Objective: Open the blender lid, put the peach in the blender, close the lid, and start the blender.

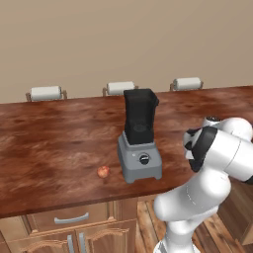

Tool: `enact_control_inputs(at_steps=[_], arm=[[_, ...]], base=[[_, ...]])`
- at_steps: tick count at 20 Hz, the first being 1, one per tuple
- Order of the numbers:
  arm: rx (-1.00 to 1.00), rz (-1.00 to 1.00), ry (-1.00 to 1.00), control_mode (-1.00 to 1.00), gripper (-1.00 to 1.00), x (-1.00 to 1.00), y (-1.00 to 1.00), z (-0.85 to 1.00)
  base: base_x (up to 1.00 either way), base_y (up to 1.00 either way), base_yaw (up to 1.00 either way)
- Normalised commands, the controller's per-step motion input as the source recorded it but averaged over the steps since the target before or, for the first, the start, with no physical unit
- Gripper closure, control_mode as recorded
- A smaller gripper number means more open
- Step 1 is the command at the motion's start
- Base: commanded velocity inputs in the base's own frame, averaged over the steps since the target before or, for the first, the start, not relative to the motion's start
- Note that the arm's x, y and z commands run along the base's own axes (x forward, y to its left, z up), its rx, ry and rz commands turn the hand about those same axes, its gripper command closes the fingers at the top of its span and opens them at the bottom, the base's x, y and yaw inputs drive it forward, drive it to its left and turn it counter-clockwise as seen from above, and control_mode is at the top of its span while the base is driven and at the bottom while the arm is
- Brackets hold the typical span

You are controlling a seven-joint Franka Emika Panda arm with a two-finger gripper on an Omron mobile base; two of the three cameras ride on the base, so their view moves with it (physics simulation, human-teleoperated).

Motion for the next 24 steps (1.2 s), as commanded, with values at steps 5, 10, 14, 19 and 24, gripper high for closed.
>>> enact_control_inputs(at_steps=[5,10,14,19,24], arm=[[0.0,0.0,-0.01,-1.0,-1.0,-0.01,0.0,-0.2],[0.0,0.0,-0.02,-1.0,-1.0,0.0,0.0,0.15],[-0.02,0.0,-0.06,-1.0,-1.0,0.0,0.0,0.55],[-0.03,0.0,-0.11,-1.0,-1.0,-0.09,0.07,0.68],[-0.02,0.03,-0.04,-1.0,-1.0,-0.33,0.53,0.57]], base=[[0.0,0.0,0.0],[0.0,0.0,0.0],[0.0,0.0,0.0],[0.0,0.0,0.0],[0.0,0.0,0.0]])
